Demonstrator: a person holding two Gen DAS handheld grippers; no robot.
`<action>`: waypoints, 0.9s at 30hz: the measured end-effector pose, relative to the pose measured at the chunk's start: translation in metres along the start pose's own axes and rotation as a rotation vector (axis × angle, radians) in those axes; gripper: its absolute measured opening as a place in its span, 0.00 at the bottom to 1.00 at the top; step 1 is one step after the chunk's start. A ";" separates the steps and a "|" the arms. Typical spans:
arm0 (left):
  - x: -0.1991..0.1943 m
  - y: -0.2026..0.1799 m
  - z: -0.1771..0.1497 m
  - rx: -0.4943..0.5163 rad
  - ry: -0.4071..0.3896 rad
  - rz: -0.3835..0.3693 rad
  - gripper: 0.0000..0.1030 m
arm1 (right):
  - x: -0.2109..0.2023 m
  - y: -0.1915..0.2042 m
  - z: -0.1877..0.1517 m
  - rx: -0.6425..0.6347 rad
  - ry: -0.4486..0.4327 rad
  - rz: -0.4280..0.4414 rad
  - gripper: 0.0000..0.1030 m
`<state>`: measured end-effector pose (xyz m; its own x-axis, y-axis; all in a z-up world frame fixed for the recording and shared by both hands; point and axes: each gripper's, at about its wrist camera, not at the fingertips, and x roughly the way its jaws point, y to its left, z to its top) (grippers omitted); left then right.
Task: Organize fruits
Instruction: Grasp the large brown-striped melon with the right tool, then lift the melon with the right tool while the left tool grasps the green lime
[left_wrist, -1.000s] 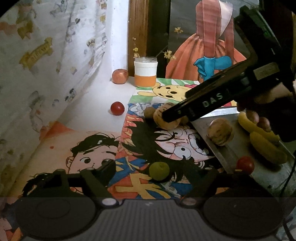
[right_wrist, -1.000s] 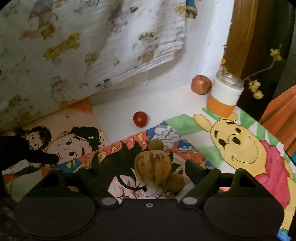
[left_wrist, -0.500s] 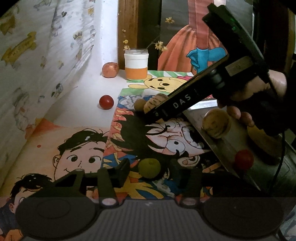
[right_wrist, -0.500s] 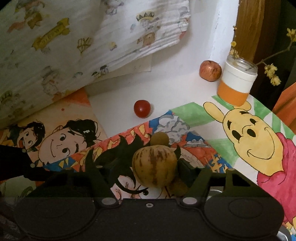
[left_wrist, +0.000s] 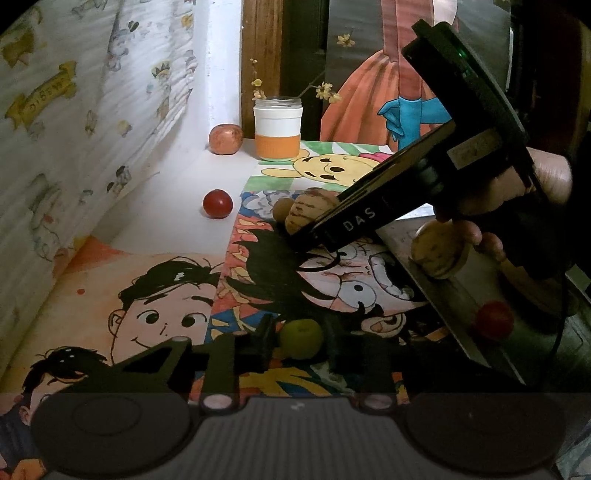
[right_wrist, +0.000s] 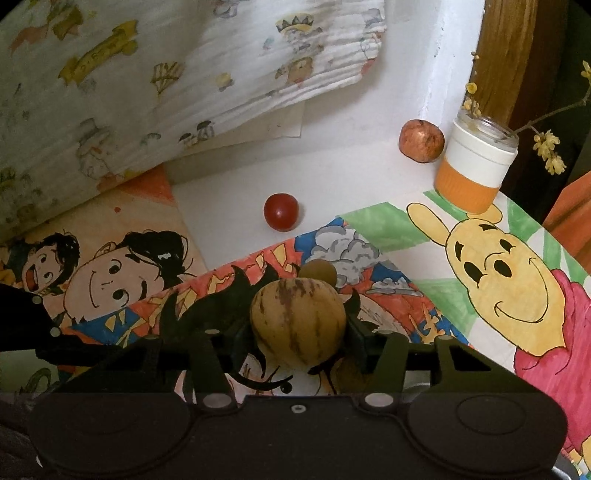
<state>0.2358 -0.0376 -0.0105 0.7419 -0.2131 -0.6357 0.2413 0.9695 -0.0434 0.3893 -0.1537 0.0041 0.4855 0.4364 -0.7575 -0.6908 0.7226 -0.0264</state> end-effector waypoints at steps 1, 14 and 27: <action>0.000 0.000 0.000 -0.001 0.000 0.000 0.27 | 0.000 -0.001 0.000 0.007 -0.003 0.001 0.53; -0.005 0.003 0.000 -0.036 0.018 -0.006 0.27 | -0.010 0.008 -0.008 0.051 -0.031 0.041 0.52; -0.022 0.008 -0.002 -0.118 0.008 0.008 0.27 | -0.075 0.035 -0.011 0.113 -0.203 0.063 0.52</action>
<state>0.2199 -0.0247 0.0018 0.7386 -0.2049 -0.6422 0.1600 0.9787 -0.1283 0.3234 -0.1670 0.0530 0.5490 0.5731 -0.6084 -0.6643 0.7409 0.0985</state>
